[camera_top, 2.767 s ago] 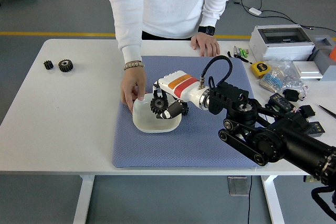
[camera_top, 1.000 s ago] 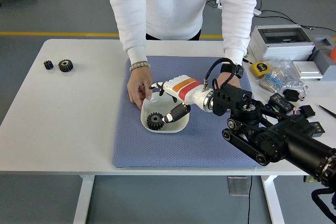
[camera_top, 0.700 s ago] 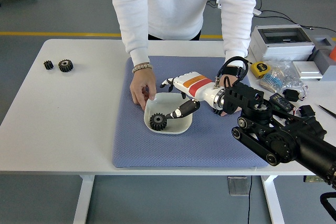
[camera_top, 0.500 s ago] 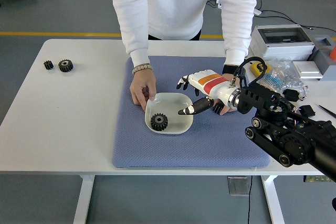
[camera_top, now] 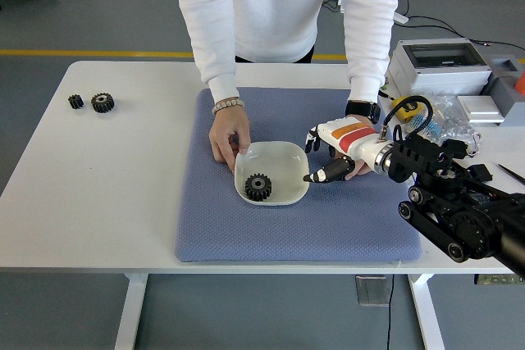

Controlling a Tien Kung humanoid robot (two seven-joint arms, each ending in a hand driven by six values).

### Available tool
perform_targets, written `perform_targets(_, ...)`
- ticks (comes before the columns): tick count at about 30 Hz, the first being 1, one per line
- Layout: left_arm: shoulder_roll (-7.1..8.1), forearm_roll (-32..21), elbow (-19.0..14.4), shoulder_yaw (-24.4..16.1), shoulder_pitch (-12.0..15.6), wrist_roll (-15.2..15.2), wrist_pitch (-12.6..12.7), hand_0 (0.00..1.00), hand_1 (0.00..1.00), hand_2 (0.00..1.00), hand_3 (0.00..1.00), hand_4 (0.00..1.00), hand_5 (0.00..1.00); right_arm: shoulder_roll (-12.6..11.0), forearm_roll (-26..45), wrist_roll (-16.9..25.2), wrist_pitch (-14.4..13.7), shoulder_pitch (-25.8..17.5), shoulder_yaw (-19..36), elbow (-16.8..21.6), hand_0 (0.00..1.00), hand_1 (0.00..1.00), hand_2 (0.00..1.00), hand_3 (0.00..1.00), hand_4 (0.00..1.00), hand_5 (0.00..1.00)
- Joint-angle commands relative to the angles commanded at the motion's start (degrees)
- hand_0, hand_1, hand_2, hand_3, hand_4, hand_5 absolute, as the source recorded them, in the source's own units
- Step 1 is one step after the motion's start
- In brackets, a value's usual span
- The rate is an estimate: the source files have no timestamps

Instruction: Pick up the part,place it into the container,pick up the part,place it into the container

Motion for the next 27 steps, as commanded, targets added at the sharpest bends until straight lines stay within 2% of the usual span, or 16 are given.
perform_targets(14,-0.15,-0.11,0.00,0.01,-0.21,-0.07,-0.02,0.716,0.676,0.674,0.568,0.602,0.569,0.62,0.76,0.09,0.08,0.59,-1.15,-2.06,0.146,0.358,0.541,0.555,0.897,0.403)
perform_targets(27,-0.08,0.11,0.00,-0.18,-0.16,-0.08,0.01,0.715,0.676,0.674,0.568,0.602,0.569,-1.90,0.64,0.31,0.86,0.64,1.50,-2.07,0.146,0.358,0.540,0.551,0.890,0.410)
